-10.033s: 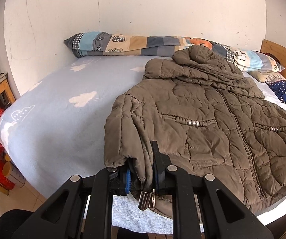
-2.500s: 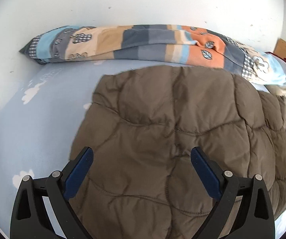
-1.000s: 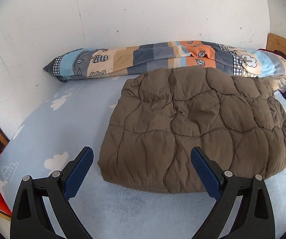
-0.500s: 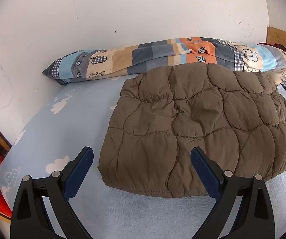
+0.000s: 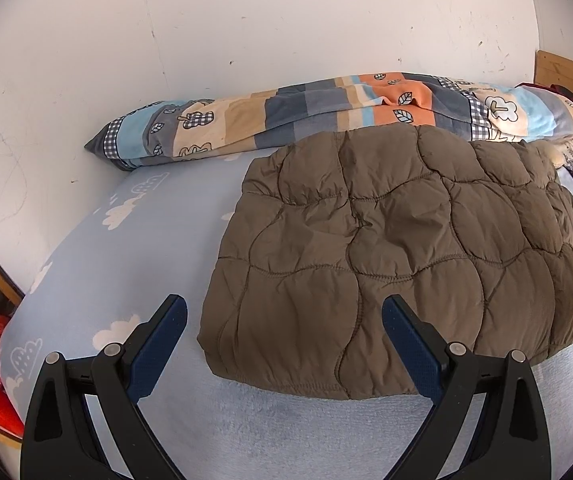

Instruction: Fold large clothes

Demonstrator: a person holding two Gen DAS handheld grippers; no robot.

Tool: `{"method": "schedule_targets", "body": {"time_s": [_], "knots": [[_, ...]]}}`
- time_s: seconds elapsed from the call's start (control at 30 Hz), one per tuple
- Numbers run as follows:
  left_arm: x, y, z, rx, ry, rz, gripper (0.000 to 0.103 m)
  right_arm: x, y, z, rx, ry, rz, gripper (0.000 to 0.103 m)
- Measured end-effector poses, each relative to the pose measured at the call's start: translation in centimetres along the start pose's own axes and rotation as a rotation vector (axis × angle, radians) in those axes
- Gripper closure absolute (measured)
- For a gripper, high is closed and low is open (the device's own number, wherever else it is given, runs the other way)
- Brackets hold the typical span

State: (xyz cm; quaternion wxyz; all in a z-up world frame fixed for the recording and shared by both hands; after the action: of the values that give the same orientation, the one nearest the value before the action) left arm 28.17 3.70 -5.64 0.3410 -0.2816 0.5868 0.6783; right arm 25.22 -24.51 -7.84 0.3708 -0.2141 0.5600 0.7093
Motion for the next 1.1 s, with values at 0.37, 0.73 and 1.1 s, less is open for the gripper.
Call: {"method": "schedule_targets", "body": {"time_s": [0.37,0.73,1.1], "knots": [[-0.9,-7.7,13.5,0.062,0.419,0.14,0.023,-3.2,1.3,-8.4,0.068,-0.198,-0.042,0.043],[2.7,-14.7,3.7,0.23,0.252,0.332,0.03,-3.3,-0.1,-9.4,0.082,-0.21,-0.011,0.043],[-0.1,-13.1,5.7,0.305,0.27,0.305,0.03,-4.4,-0.5,-12.5,0.093,-0.221,-0.01,0.031]]}}
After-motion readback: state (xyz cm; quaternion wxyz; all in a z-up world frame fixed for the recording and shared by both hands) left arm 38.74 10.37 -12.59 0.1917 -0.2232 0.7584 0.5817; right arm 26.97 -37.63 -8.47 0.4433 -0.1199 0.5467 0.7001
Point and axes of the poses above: each gripper's, at about its wrist camera, not at the fingertips, and y roughly against the way its jaws point, z to its left, x to its underside, the point moved 9 cm from there along -y, roughly the way its jaws point, and after that the axes turned 4 degrees about x, right-handed, at the moved point
